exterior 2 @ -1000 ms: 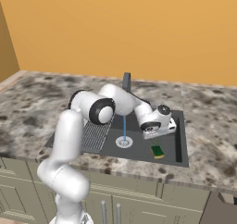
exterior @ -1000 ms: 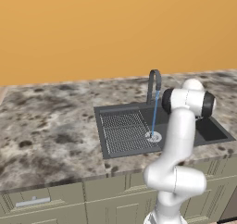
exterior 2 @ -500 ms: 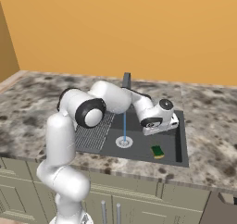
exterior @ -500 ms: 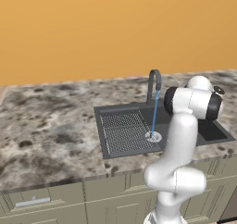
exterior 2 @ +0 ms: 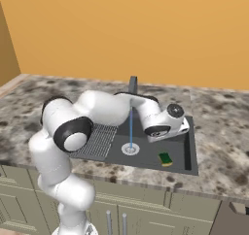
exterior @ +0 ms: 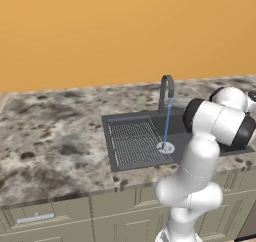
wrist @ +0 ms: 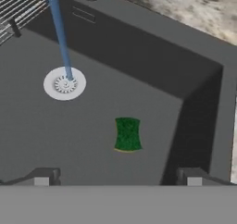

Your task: Soak the sponge with water for a few seconds and then drop it inside the sink.

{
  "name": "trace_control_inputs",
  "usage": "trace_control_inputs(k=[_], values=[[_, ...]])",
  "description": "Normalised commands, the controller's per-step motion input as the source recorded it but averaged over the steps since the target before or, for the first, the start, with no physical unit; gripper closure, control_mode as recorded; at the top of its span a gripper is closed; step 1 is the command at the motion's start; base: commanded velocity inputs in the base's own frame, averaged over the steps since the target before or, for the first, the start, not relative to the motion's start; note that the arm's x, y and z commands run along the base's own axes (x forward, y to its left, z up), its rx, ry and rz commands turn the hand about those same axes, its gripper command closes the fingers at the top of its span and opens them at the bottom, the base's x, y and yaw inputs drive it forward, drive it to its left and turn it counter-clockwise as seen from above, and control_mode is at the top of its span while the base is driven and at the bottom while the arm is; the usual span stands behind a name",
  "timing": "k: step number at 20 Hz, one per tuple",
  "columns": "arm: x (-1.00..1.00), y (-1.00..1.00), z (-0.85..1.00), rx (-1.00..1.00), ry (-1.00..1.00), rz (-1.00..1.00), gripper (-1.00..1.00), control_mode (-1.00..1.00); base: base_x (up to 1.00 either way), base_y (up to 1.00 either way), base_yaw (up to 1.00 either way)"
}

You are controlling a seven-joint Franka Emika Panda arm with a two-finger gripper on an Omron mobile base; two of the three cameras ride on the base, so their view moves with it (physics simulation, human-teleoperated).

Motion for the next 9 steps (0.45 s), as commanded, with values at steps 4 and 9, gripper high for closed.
trace_control_inputs(k=[4,9], values=[[-0.7,0.25,0.56,0.0,0.0,0.0,-1.0,-1.0,0.0,0.0,0.0],[-0.74,0.18,0.55,0.0,0.0,-0.05,-1.0,-1.0,0.0,0.0,0.0]])
